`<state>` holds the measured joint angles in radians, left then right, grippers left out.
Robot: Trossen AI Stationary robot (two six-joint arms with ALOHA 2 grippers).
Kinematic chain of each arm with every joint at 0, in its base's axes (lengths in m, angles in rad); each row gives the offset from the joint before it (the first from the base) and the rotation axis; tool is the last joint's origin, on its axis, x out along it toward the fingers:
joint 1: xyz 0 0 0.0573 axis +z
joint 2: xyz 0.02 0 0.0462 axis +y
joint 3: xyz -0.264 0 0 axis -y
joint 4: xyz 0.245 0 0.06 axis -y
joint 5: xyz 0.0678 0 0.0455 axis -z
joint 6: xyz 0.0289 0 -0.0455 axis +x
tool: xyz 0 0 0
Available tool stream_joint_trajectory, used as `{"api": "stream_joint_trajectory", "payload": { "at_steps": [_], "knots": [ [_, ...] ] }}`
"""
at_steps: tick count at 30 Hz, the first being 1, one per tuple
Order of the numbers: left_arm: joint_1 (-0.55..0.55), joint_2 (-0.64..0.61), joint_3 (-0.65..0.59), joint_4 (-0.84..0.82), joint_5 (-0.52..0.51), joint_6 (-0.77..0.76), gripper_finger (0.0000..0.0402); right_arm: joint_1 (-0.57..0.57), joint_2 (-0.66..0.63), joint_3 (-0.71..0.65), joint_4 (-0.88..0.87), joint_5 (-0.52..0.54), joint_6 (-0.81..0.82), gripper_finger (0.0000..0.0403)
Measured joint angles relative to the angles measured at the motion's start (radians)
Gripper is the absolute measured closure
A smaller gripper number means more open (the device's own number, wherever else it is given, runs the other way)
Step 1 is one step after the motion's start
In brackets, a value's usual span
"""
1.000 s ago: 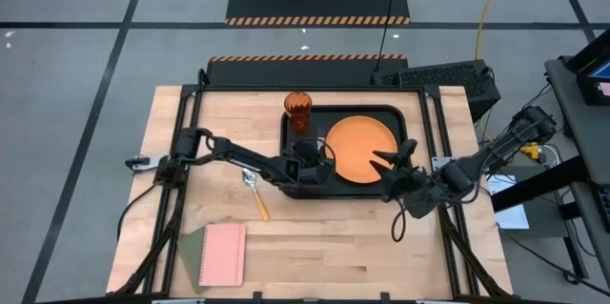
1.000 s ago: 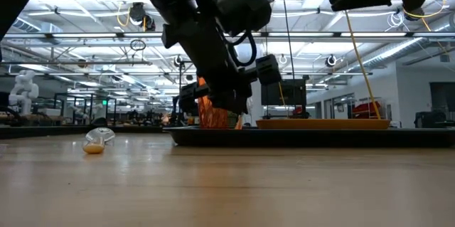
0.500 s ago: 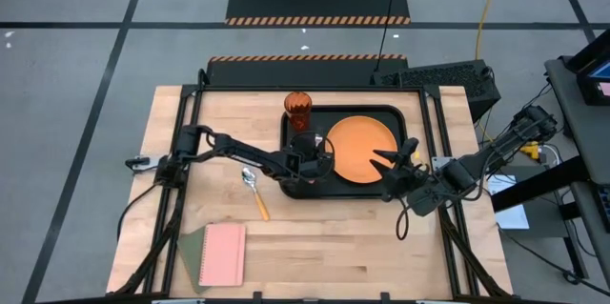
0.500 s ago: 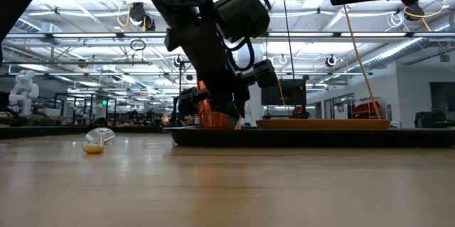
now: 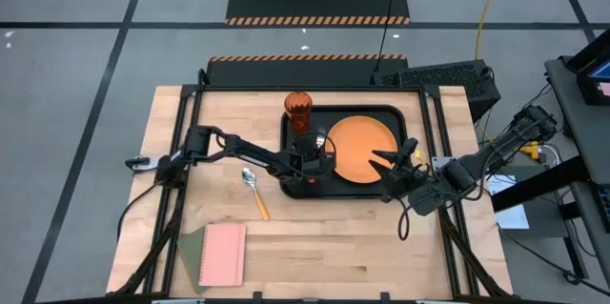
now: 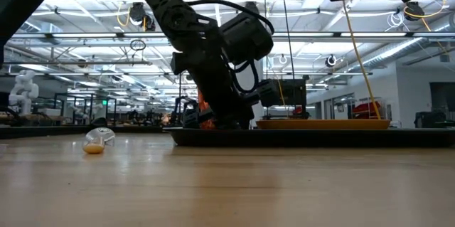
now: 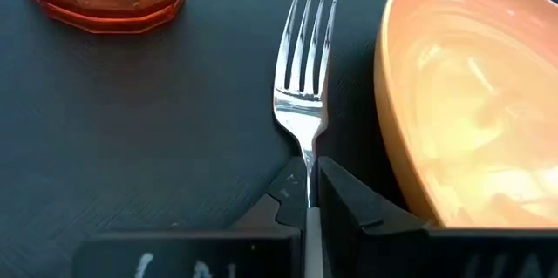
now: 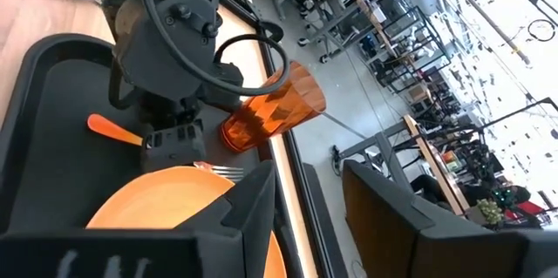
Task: Pick and place plate/cup/fork/spoon on tray
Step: Put the orange fork on the black serving tray to the left of the orange plate
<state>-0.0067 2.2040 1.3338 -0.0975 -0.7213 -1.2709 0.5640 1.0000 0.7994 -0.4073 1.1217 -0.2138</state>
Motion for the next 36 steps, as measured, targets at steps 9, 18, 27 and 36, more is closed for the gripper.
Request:
{"api": "stream_joint_trajectory", "payload": {
  "at_steps": [9, 18, 27, 36],
  "knots": [
    [0.001, 0.002, 0.0, -0.008, -0.018, -0.001, 0.0356, 0.0, 0.0, 0.0, -0.001, 0.0, 0.005, 0.0273],
    [-0.004, 0.003, -0.002, -0.01, -0.065, -0.008, 0.0354, 0.0, 0.0, 0.0, -0.001, -0.036, 0.018, 0.0273],
    [-0.007, 0.003, -0.002, -0.009, -0.083, -0.024, 0.0353, 0.0, 0.0, 0.0, -0.001, -0.053, 0.019, 0.0273],
    [-0.019, 0.003, -0.002, -0.007, -0.099, -0.024, 0.0353, 0.0, 0.0, 0.0, -0.001, -0.067, 0.022, 0.0273]
  ]
}}
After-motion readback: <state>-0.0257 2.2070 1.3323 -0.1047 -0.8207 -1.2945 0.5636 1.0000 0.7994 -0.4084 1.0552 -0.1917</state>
